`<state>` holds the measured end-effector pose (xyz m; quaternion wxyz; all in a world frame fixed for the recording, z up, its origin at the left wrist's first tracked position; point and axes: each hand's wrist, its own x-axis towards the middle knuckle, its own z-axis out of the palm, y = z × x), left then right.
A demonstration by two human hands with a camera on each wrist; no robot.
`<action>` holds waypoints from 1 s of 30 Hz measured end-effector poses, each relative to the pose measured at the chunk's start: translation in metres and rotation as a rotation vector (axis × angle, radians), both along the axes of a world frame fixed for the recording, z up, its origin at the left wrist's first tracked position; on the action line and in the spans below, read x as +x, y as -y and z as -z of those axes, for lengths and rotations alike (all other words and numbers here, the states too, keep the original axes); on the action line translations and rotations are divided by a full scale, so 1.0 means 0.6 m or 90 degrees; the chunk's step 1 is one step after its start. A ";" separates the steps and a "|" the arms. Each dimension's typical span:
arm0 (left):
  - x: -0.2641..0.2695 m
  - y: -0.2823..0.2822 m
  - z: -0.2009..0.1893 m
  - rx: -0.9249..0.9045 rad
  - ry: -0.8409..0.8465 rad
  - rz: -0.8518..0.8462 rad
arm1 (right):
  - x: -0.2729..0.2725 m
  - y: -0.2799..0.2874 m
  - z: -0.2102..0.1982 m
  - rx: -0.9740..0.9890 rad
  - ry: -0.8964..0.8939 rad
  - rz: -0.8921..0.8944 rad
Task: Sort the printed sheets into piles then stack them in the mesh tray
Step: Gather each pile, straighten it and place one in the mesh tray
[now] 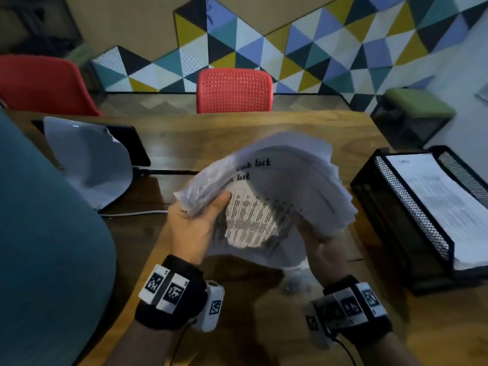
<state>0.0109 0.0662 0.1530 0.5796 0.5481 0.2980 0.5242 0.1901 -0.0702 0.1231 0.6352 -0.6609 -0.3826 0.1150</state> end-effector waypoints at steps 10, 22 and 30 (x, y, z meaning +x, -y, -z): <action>0.001 -0.031 0.043 -0.079 -0.085 0.079 | -0.014 -0.022 0.036 -0.170 -0.064 0.005; -0.015 -0.064 0.008 -0.180 0.110 0.043 | 0.038 0.041 0.109 -0.280 -0.239 -0.044; -0.027 -0.042 0.076 -0.438 0.196 0.123 | 0.029 0.031 0.065 0.010 -0.534 -0.053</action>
